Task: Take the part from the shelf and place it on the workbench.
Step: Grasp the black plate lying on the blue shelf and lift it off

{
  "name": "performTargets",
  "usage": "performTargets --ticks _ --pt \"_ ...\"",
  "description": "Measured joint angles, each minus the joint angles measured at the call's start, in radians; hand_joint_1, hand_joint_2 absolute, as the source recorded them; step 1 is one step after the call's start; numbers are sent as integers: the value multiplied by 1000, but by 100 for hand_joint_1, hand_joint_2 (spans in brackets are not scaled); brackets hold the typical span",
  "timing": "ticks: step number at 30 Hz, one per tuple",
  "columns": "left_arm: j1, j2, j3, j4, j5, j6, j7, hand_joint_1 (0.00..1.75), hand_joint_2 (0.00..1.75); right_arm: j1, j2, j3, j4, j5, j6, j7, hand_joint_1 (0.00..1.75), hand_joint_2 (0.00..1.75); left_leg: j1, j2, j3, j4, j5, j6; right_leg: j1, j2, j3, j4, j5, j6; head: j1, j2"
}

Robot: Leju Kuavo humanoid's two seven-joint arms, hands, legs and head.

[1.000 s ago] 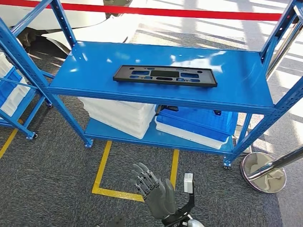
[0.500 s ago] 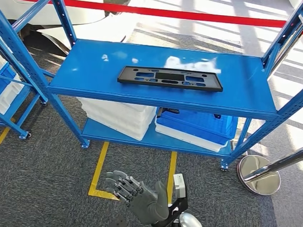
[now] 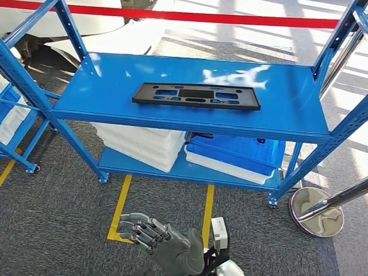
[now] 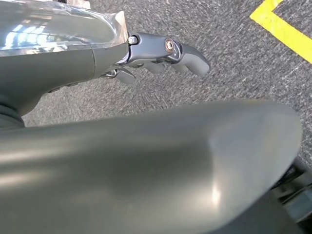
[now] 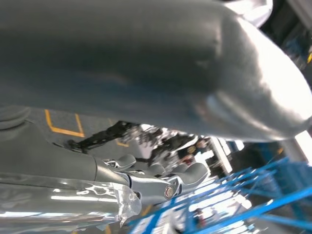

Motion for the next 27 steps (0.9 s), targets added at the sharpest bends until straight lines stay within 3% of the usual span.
performTargets --ticks 1,2,3,4,7,9,12,14,16,17,18,19,20,21,23,24,27 --pt "1 0 0 0 0 -4 -4 0 0 -2 -1 4 -20 10 -2 -8 0 0 0 0 -35 76 -36 -5 -2 -1 3 -5 1 -7 0 0" --pt "3 0 0 0 0 -9 -5 0 0 -2 -3 6 -28 14 -3 -10 0 0 0 0 -61 128 -50 -6 -1 0 4 -4 1 -8 0 0" --pt "4 0 0 0 0 -11 -6 0 0 -2 -4 8 -35 17 -4 -11 0 0 1 0 -72 148 -46 -7 -1 1 5 -4 0 -9 0 0" --pt "4 0 0 0 0 -13 -6 0 0 -2 -5 10 -41 18 -4 -11 0 0 2 0 -66 127 -21 -8 -1 2 8 -4 -2 -8 0 0" --pt "3 1 0 1 0 -12 -1 0 0 -5 -7 15 -57 20 -5 -12 0 0 5 -1 13 -59 77 -7 0 8 14 2 -10 2 0 0" --pt "2 1 0 1 0 -8 8 0 0 -8 -8 18 -66 22 -5 -12 0 0 3 -2 35 -113 89 -1 4 9 11 6 -13 11 1 0" --pt "4 1 1 2 1 -3 13 0 0 -13 -8 22 -75 23 -6 -13 0 0 0 -3 36 -119 90 17 2 8 8 13 -21 23 2 0" --pt "2 1 1 2 1 -1 13 0 0 -16 -8 24 -79 23 -6 -13 0 0 3 -2 38 -122 92 27 0 5 -17 73 -60 33 3 0" --pt "0 1 1 2 1 1 12 0 0 -18 -8 26 -81 23 -6 -13 0 0 2 -1 39 -122 90 32 -1 3 -77 204 -121 39 3 0" --pt "0 1 2 2 1 2 11 0 0 -18 -8 27 -81 23 -6 -13 0 0 1 -1 39 -121 90 33 -2 2 -107 264 -141 39 3 0" --pt "0 1 2 2 1 2 11 0 0 -19 -8 28 -81 23 -6 -13 0 0 0 -2 40 -121 89 34 -1 2 -124 295 -142 39 3 0" --pt "1 2 2 2 1 3 11 0 0 -19 -9 29 -81 23 -6 -13 0 0 -1 -2 41 -121 88 35 -1 1 -124 288 -125 36 3 0" --pt "0 2 2 2 1 3 11 0 0 -21 -9 30 -81 22 -6 -13 0 0 -2 -3 43 -121 87 35 0 1 -106 242 -92 31 3 0" --pt "0 1 2 2 1 4 10 0 0 -22 -9 31 -81 22 -6 -13 0 0 -2 -4 46 -121 85 35 2 1 -74 170 -51 25 3 0" --pt "-1 1 3 2 1 4 9 0 0 -25 -8 35 -82 23 -6 -13 0 0 -4 -5 49 -124 82 31 8 1 -19 49 -5 15 3 0" --pt "-1 1 3 2 1 4 9 0 0 -27 -8 37 -82 23 -6 -13 0 0 -4 -4 49 -125 81 28 10 1 -5 19 0 12 2 0" --pt "-2 0 6 2 1 1 9 0 0 -29 -8 42 -84 22 -6 -14 0 0 -2 -2 51 -130 79 12 12 2 1 0 -3 4 1 0"
